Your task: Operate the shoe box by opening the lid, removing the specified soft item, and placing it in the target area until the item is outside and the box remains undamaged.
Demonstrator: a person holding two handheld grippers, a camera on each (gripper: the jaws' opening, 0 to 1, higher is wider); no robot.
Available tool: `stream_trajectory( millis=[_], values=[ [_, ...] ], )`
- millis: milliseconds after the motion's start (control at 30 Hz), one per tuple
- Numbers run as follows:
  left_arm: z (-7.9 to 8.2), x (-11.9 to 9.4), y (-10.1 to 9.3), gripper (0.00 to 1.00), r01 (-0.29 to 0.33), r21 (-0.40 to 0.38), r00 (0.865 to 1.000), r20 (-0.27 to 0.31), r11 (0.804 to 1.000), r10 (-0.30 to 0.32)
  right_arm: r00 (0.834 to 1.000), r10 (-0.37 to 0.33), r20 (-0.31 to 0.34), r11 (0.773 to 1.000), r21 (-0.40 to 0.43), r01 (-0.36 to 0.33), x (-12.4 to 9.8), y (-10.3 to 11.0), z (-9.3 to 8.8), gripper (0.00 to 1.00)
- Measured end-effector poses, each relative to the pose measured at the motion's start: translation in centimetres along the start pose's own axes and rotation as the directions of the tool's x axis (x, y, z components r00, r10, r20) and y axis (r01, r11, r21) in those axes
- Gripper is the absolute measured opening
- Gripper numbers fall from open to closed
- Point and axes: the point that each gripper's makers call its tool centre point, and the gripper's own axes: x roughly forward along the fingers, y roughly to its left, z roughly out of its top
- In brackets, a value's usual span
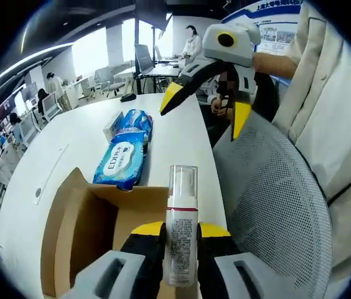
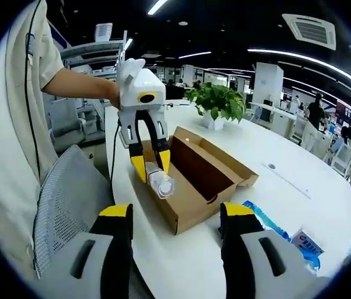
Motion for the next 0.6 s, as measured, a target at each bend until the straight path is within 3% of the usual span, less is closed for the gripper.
stream_trajectory(
  millis=[267, 600],
  values=[
    [1.6, 0.8, -1.1, 0.18, 0.031, 0.017, 0.998, 0.045, 0.999, -0.032, 0.999, 0.053, -0.005, 0.998, -0.024, -0.053, 1.1, 1.0, 0.1, 0.47],
    [3.0, 0.8, -1.7, 0.18, 0.047, 0.033, 0.993, 0.104, 0.998, -0.05, 0.993, 0.113, -0.015, 0.989, -0.09, -0.114, 1.8, 2.1, 0.6, 0.34]
  ],
)
